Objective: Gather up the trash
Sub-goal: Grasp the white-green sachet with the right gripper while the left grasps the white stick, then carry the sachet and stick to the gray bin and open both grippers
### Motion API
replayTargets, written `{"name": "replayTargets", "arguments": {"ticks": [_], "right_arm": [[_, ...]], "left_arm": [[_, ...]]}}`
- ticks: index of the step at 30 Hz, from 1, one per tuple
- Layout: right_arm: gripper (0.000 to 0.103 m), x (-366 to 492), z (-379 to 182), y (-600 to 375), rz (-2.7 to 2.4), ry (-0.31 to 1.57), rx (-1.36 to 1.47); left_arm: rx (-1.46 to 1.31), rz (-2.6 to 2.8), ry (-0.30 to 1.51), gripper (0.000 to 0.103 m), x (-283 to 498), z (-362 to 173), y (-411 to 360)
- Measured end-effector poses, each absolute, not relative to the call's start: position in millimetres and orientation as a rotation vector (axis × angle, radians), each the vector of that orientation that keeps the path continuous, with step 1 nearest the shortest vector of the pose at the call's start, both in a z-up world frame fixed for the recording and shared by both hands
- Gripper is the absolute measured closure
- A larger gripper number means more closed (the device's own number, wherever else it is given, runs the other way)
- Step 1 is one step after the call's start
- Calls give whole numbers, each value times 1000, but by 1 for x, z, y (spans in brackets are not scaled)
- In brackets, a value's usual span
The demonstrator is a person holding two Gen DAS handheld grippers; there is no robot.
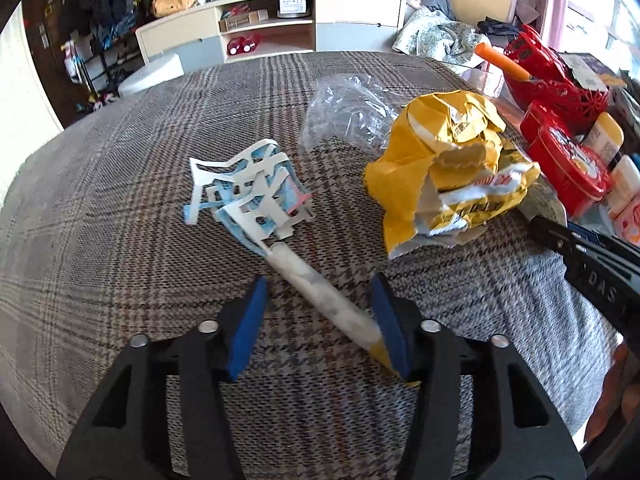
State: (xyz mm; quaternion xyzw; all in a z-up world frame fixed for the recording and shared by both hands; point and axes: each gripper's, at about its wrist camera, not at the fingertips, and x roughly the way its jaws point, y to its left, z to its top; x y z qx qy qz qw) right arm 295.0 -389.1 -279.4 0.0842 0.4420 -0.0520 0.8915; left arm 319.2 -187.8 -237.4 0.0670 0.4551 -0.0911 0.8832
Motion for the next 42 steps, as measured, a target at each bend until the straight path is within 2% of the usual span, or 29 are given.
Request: {"name": "replayTargets", "arguments": {"ticks": [2, 5, 6, 14, 30, 37, 42], "right_arm": [[86, 292, -278, -391, -113, 906, 178], [90, 286, -275, -393, -107, 901, 195], [90, 282, -273, -392, -99, 897, 199], [92, 245, -265, -372, -66, 913, 178], [93, 107, -235, -296, 35, 900, 218], [93, 50, -248, -252, 111, 939, 225], [93, 24, -280, -227, 149, 1010, 222]], "left_arm": [[143, -189, 941, 64, 316, -237, -183], [140, -179, 935, 89, 311, -235, -173], [138, -187, 938, 92, 309, -234, -171], [157, -241, 972, 92, 275, -233, -152], [103, -288, 1001, 92, 118, -215, -89], [37, -317, 986, 92, 52, -214, -54], [26, -326, 1029, 92, 26, -241, -39]]}}
